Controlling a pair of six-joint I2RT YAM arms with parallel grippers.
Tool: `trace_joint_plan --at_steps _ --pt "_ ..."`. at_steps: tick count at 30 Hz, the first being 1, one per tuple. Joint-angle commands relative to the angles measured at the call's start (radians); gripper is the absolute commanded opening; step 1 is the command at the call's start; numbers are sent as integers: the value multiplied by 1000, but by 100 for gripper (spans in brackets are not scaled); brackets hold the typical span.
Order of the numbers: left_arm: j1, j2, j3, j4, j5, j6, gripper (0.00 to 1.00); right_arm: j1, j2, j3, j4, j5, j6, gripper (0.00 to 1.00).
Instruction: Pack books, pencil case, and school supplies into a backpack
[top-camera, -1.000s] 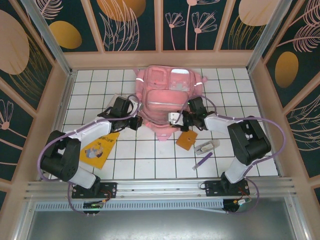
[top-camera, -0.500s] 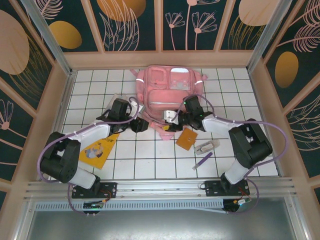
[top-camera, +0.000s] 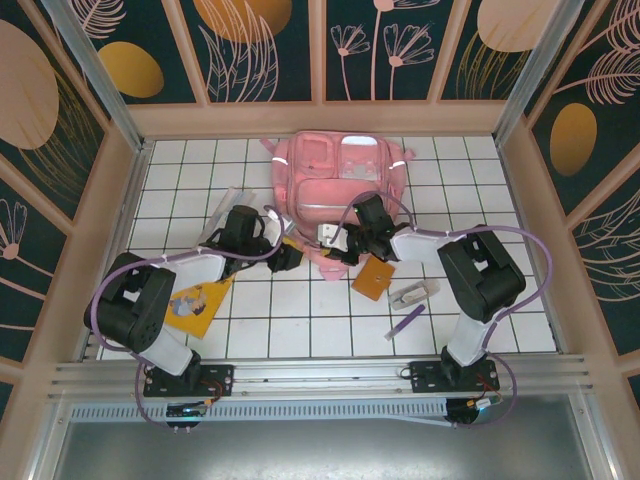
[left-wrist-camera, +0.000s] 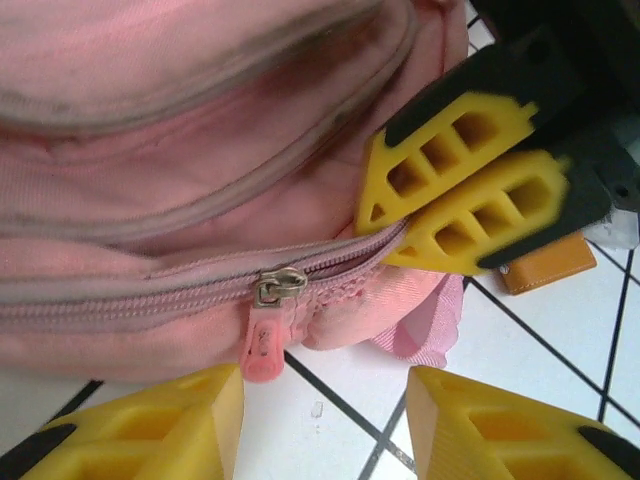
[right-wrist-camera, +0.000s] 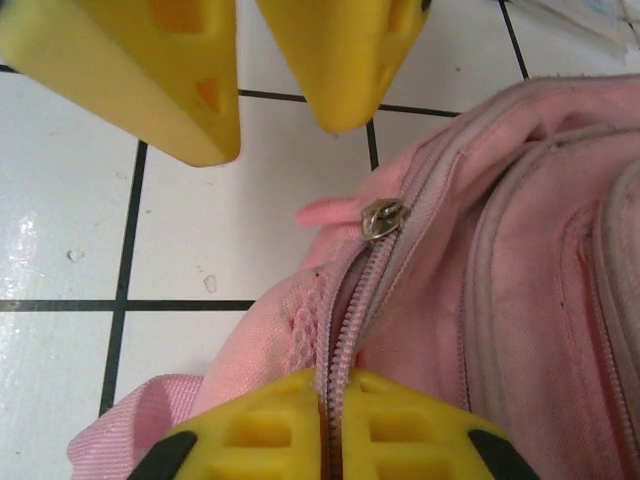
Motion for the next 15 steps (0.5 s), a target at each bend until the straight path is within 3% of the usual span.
trace_joint_plan --at_steps 1,15 --pt "-7 -17 -40 160 34 144 47 6 -35 -6 -24 -18 -50 0" --pt "-74 78 -45 300 -38 196 43 9 -139 -54 33 -126 -62 0"
